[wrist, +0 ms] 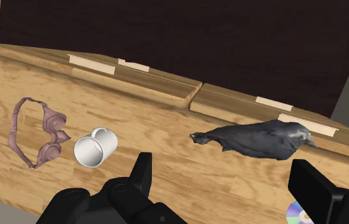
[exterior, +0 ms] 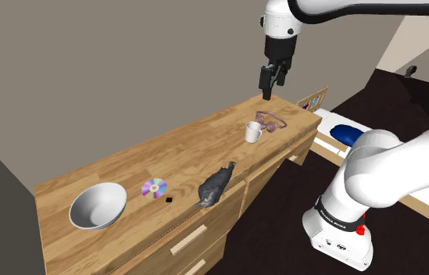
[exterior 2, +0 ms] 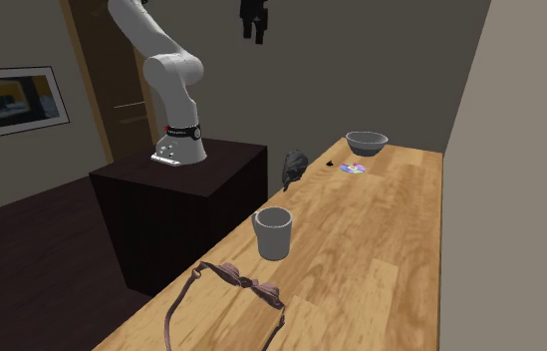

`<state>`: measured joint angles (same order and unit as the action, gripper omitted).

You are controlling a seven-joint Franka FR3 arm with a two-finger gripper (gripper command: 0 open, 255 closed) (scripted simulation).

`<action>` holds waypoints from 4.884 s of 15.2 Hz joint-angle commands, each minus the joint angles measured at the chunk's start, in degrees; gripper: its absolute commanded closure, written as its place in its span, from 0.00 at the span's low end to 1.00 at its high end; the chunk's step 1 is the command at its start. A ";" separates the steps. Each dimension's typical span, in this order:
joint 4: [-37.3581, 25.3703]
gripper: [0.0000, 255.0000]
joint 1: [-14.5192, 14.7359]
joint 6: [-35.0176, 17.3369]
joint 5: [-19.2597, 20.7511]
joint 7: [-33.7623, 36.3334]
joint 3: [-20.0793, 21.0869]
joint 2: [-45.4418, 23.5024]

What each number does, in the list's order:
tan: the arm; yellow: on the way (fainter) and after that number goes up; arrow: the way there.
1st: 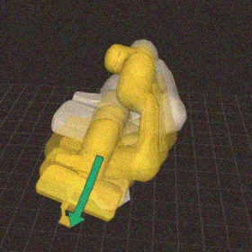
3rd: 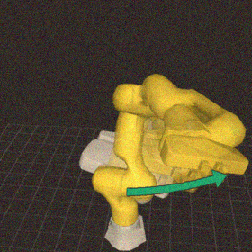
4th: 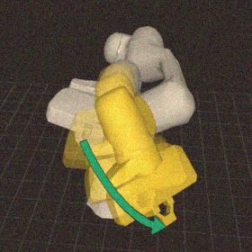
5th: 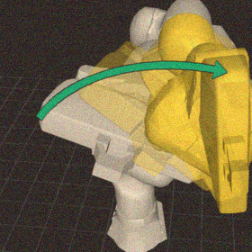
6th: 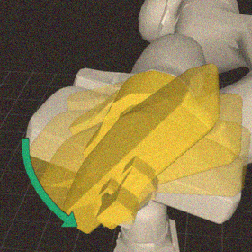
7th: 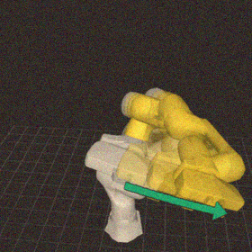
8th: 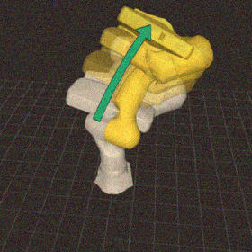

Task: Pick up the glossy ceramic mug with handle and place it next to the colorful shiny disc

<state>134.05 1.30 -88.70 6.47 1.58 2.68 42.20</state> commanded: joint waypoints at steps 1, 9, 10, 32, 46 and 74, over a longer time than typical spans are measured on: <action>0.00 0.00 0.00 0.00 0.00 0.00 0.00 0.00; 7.18 0.00 -2.60 -14.53 3.72 -5.33 -6.78 -6.26; 7.73 0.00 -2.94 -16.40 4.12 -5.98 -7.63 -7.44; -0.89 0.00 -8.40 -52.43 -3.47 -26.80 -21.64 -50.59; -12.91 0.00 -15.54 -60.73 -13.75 -36.89 -17.65 -71.65; -12.32 1.00 -14.44 -56.47 -11.98 -35.96 -19.13 -66.72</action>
<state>121.94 -13.19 -145.85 -5.71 -34.44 -16.28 -24.98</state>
